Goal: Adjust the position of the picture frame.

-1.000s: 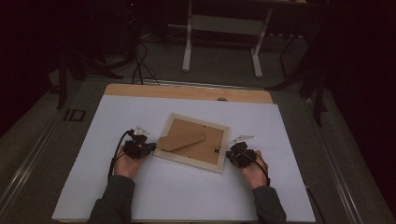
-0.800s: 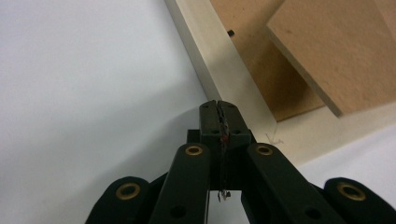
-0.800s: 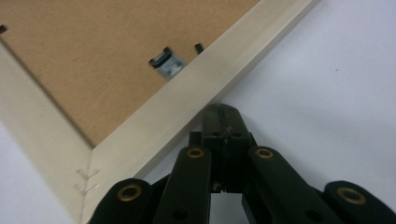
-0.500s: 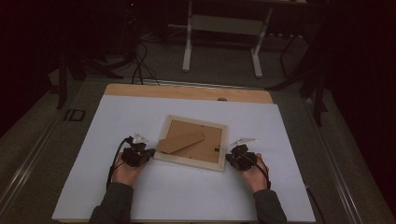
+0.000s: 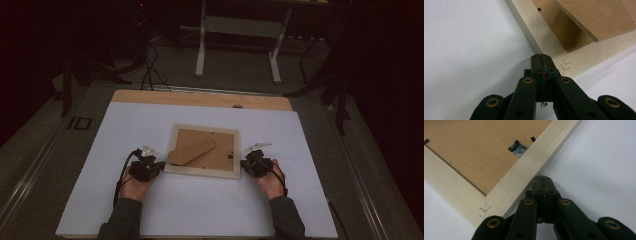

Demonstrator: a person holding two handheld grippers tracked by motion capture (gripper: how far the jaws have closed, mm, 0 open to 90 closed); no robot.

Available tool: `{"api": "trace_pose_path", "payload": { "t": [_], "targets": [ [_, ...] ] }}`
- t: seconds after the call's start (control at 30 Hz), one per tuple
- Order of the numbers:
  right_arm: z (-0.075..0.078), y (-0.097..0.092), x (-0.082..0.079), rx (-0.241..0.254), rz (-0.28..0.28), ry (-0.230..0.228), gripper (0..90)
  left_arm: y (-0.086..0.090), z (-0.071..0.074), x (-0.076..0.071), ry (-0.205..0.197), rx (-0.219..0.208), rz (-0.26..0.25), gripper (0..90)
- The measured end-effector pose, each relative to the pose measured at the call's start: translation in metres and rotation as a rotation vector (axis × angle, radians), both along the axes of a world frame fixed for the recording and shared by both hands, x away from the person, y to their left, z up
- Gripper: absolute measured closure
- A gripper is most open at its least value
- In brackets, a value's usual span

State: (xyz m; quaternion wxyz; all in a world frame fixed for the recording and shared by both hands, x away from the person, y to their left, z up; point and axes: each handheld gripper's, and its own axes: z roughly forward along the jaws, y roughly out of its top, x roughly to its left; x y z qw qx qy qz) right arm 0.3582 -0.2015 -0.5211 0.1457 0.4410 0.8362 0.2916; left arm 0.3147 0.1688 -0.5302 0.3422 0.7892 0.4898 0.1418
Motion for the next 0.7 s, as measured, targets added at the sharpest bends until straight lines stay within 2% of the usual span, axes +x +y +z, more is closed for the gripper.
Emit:
{"api": "trace_pose_path", "payload": {
  "t": [0.23,0.47,0.7],
  "targets": [
    [-0.0007,-0.001,0.0012,0.013,-0.004,-0.001,90.0,-0.0006,-0.0006,-0.0016,-0.001,-0.009,0.003,90.0],
    [-0.001,-0.0048,0.003,0.028,-0.009,0.007,90.0,-0.0061,0.0,-0.0046,-0.015,0.019,-0.003,90.0],
    [-0.0011,-0.0072,-0.0017,0.023,-0.015,-0.002,90.0,-0.0073,-0.0007,-0.0049,-0.01,0.0,-0.018,90.0]
  ]
}}
